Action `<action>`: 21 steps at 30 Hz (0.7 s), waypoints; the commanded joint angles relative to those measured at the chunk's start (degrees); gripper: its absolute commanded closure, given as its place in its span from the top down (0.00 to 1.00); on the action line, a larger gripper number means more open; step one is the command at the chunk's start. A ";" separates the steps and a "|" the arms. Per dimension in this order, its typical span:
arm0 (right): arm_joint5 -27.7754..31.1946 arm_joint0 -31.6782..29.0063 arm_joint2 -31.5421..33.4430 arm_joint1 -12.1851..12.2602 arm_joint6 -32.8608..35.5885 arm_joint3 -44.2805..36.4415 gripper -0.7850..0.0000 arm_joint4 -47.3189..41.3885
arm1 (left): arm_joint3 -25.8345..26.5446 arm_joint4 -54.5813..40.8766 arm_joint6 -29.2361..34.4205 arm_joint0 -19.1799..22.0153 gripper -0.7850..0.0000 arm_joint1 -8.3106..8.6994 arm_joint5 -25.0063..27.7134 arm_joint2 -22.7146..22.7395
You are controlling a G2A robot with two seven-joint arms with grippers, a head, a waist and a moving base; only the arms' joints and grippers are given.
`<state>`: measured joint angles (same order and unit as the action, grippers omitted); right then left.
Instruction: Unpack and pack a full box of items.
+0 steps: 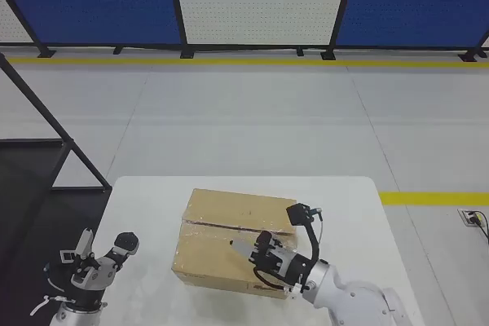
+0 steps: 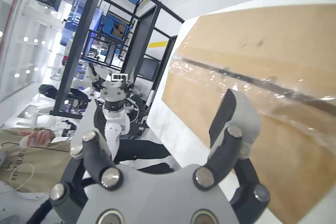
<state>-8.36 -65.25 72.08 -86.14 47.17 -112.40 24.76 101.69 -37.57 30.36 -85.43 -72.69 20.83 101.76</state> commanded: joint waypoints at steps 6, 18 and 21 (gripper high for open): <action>-4.98 12.72 -7.57 -2.60 -7.57 14.82 1.00 -17.16 | 0.98 -1.45 -4.25 0.39 1.00 -0.06 -4.82 -0.29; -6.16 18.57 -11.75 -3.95 -9.74 21.82 1.00 -21.23 | 2.30 -1.93 -4.04 -0.83 1.00 0.15 -8.63 0.64; -5.79 18.19 -12.13 -4.01 -10.54 21.78 1.00 -21.22 | 2.38 -1.89 -4.13 -0.81 1.00 0.15 -8.69 0.60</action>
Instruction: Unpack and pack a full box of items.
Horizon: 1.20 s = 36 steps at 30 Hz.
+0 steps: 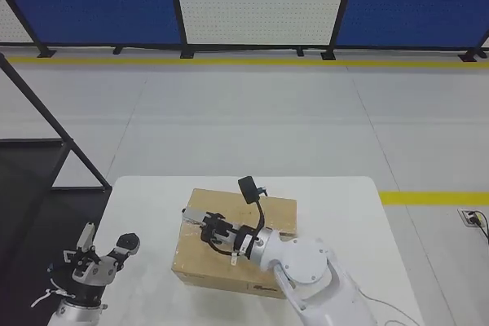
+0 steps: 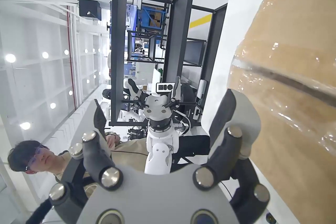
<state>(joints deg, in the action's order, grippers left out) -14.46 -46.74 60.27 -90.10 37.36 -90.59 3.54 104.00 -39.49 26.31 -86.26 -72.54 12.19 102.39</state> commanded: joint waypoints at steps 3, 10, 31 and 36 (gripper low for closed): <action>-2.63 1.25 -4.06 -0.96 -6.15 2.53 1.00 1.63 | 0.66 0.52 -0.93 0.38 1.00 -0.02 -0.93 -0.75; -5.23 8.80 -10.62 -4.05 -13.57 11.47 1.00 -1.55 | 0.73 1.69 -3.40 0.51 1.00 -0.10 -1.14 -1.42; -13.97 14.57 -12.69 -7.02 -17.09 20.93 1.00 -2.32 | 0.64 1.14 -4.04 0.38 1.00 -0.16 -1.00 -1.49; -15.62 12.25 -10.54 -6.26 -16.84 18.21 1.00 -0.48 | 0.64 1.14 -4.04 0.38 1.00 -0.16 -1.00 -1.49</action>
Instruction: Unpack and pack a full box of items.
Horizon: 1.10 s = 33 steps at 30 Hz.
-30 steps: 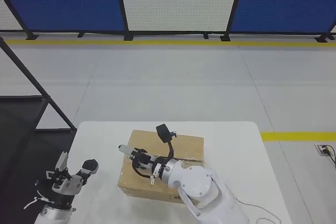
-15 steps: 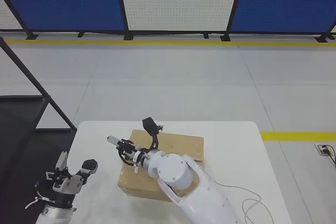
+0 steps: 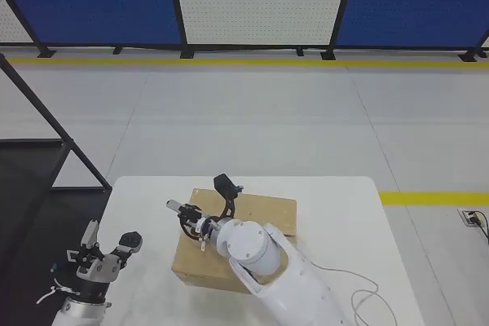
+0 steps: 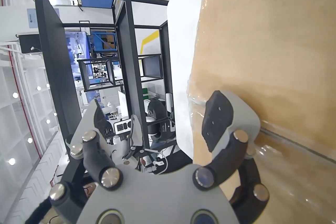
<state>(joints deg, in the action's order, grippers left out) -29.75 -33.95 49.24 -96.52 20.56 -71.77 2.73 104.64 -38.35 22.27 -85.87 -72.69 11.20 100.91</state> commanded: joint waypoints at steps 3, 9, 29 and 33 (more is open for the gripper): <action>-1.31 -2.28 1.99 0.76 0.54 -2.70 1.00 1.45 | 0.00 0.00 0.00 0.00 1.00 0.00 0.00 0.00; -2.83 -5.75 5.07 2.01 2.03 -6.88 1.00 3.95 | 0.00 0.00 0.00 0.00 1.00 0.00 0.00 0.00; -6.90 -18.72 17.79 5.74 3.49 -20.68 1.00 7.76 | 0.00 0.00 0.00 0.00 1.00 0.00 0.00 0.00; -6.87 -21.40 20.12 6.32 3.04 -23.47 1.00 7.87 | 0.00 0.00 0.00 0.00 1.00 0.00 0.00 0.00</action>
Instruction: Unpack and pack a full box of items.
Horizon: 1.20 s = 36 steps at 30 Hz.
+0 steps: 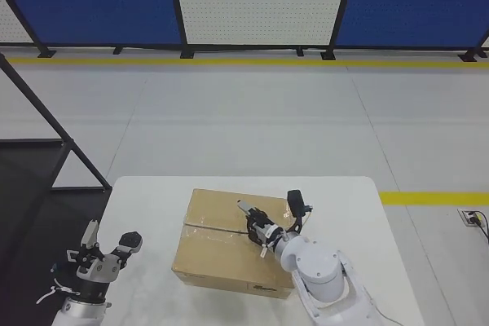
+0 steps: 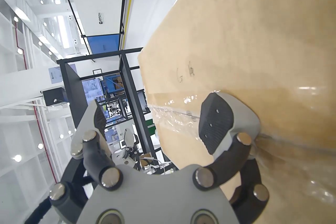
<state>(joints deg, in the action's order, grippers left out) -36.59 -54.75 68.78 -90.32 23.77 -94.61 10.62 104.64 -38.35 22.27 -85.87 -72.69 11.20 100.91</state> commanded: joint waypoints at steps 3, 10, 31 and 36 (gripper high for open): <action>0.17 -2.75 2.74 0.51 -0.68 -2.82 1.00 -0.68 | 0.00 0.00 0.00 0.00 1.00 0.00 0.00 0.00; 0.77 -7.30 6.64 1.40 -1.02 -7.19 1.00 -1.45 | 0.00 0.00 0.00 0.00 1.00 0.00 0.00 0.00; 5.34 -15.29 14.37 2.72 -5.89 -12.55 1.00 -8.65 | 0.00 0.00 0.00 0.00 1.00 0.00 0.00 0.00; 5.99 -16.08 14.47 2.98 -6.28 -13.04 1.00 -9.25 | 0.00 0.00 0.00 0.00 1.00 0.00 0.00 0.00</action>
<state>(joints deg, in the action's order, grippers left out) -30.63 -70.79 83.30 -87.39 17.55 -107.62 1.41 104.64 -38.35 22.27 -85.87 -72.69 11.20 100.91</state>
